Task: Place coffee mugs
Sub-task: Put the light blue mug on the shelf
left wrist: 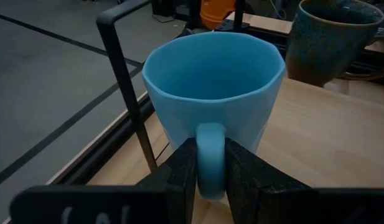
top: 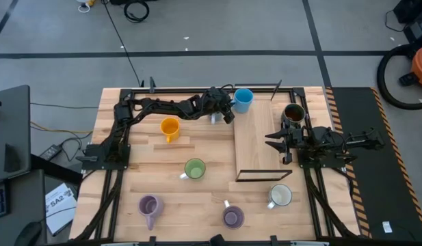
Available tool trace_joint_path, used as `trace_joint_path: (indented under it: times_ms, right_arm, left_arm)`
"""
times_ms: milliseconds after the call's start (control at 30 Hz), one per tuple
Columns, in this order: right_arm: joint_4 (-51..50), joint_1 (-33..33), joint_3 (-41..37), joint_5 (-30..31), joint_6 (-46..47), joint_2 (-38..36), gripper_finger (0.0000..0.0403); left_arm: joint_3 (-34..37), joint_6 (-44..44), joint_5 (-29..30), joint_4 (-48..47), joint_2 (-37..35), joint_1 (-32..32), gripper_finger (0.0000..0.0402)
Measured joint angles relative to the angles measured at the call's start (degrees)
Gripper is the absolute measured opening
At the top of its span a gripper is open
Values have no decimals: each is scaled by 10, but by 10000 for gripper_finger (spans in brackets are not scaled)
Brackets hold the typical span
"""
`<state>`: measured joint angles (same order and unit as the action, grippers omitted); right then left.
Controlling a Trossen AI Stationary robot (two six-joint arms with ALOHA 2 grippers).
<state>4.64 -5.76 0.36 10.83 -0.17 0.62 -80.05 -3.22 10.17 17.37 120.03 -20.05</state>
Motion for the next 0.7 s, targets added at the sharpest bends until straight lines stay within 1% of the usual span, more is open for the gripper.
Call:
trace_joint_path:
  times_ms: [333,433,700]
  right_arm:
    - [0,0,0,0,0,0,122]
    - [0,0,0,0,0,0,122]
    - [0,0,0,0,0,0,122]
  left_arm:
    - [0,0,-2,0,0,0,81]
    - [0,-2,0,0,0,0,103]
    - [0,-1,2,0,0,0,177]
